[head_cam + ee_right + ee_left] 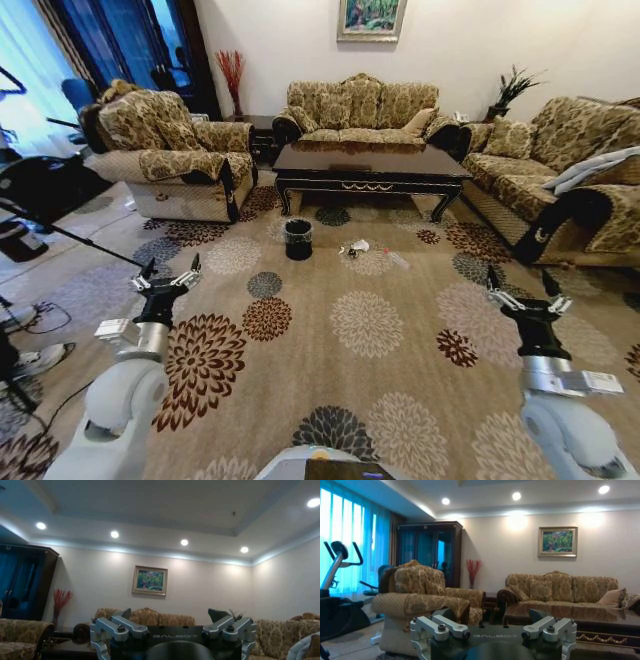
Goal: Move to the front of the table and pick up the trash from the floor, then place it into the trash bin.
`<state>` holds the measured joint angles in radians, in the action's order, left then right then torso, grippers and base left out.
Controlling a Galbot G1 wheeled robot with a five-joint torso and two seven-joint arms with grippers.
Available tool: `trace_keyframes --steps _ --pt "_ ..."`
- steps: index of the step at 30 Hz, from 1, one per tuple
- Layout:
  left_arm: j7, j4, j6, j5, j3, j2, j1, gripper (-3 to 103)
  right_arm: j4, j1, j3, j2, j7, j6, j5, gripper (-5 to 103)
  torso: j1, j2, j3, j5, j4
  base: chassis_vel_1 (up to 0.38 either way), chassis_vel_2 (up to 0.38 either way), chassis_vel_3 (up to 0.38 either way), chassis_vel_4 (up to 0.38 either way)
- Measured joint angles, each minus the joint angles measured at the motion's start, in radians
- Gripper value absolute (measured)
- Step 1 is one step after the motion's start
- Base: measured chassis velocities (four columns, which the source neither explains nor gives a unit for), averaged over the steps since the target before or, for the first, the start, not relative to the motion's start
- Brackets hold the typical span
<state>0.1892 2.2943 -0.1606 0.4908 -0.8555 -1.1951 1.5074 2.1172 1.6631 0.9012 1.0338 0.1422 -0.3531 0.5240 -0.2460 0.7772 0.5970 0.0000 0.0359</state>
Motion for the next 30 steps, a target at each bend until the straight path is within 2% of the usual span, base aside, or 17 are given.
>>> trace_keyframes --steps 30 --pt "-0.013 -0.032 0.003 -0.006 0.008 -0.003 -0.018 100 -0.046 -0.038 -0.014 -0.003 0.004 -0.001 -0.002 100 0.057 -0.135 -0.078 0.0 0.0 0.0 0.0 0.0 0.0"
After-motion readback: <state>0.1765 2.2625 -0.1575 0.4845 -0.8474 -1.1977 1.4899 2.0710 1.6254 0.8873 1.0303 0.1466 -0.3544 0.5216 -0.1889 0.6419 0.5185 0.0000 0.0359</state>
